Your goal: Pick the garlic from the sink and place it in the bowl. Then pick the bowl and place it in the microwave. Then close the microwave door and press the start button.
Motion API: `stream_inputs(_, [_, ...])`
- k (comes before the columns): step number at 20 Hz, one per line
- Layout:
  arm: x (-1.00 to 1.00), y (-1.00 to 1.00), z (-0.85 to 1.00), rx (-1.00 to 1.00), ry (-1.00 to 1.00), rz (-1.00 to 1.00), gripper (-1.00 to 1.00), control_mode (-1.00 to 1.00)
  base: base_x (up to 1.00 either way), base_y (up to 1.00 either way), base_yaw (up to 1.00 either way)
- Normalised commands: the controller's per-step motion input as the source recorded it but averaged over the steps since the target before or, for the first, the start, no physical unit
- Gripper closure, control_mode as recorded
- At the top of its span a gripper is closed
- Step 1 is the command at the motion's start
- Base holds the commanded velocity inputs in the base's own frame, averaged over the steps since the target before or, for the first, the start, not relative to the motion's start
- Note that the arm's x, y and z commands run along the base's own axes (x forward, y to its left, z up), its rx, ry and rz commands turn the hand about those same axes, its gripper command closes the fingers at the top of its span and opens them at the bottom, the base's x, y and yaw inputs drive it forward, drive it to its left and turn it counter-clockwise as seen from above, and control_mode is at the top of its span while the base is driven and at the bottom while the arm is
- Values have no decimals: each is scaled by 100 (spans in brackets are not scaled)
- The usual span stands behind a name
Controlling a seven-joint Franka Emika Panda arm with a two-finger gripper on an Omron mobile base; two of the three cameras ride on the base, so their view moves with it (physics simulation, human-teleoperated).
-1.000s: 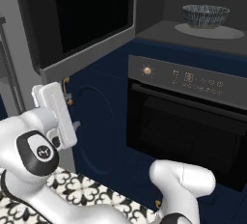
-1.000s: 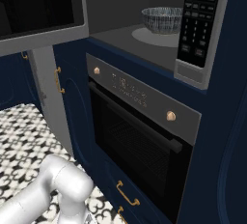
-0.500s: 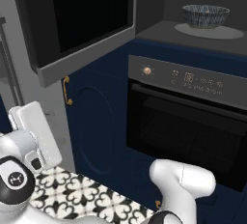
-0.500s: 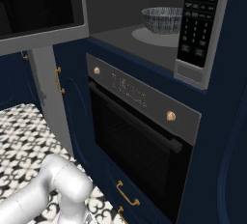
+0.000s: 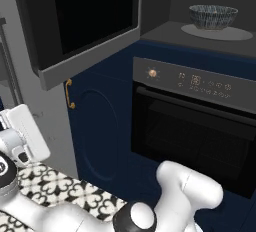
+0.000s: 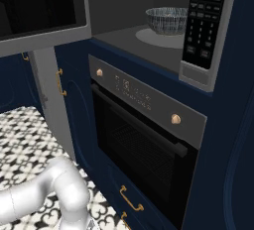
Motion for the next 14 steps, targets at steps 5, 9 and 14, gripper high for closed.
stream_inputs(5, [43, -21, 16, 14, -33, -3, -100, -100, 0, 0, 0])
stream_inputs(9, [-10, -77, 64, 19, -27, 0, -100, -100, 0, 0, 0])
stream_inputs(14, [-30, -99, 64, 15, -16, 0, -100, -100, 0, 0, 0])
